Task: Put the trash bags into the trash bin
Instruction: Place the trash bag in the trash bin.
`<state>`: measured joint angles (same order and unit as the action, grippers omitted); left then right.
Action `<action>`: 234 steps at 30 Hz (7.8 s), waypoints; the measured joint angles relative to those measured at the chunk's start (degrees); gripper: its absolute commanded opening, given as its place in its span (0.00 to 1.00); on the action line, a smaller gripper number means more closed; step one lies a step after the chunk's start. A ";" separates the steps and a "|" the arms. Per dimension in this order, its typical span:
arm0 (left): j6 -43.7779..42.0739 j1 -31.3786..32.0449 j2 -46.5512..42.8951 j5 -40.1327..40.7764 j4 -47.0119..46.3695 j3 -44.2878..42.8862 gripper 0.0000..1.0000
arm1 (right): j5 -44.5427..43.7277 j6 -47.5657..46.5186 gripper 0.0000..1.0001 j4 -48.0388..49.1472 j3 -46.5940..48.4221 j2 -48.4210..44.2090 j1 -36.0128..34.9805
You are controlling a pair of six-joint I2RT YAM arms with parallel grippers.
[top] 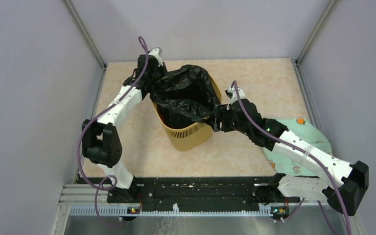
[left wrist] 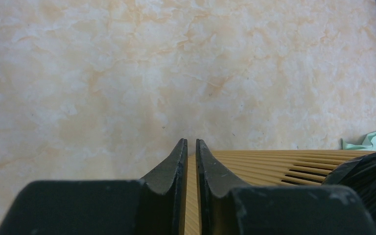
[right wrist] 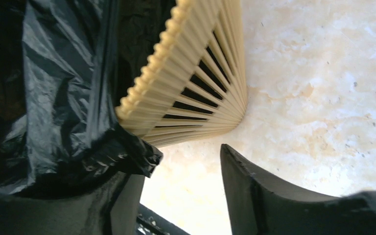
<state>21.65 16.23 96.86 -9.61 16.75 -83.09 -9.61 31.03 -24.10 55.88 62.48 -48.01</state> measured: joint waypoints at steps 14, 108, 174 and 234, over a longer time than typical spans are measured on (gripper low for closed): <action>-1.55 0.00 -1.51 -1.44 2.64 1.27 0.18 | -2.05 -3.02 0.74 -12.31 8.26 -1.44 -0.63; -0.83 3.41 -1.46 -9.01 2.99 -0.17 0.19 | 17.53 -17.92 0.00 -24.68 38.32 14.34 -13.64; -0.07 3.74 0.98 -8.26 2.78 0.15 0.14 | 11.72 -11.69 0.00 -19.89 23.58 8.13 -19.50; -1.25 3.72 5.84 -6.56 2.91 -3.19 0.14 | -6.19 -9.62 0.62 -32.63 29.75 -3.39 -19.74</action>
<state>20.40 19.94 102.69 -16.16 19.66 -86.28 -15.79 21.41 -56.73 85.62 59.09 -67.75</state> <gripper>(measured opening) 0.136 0.668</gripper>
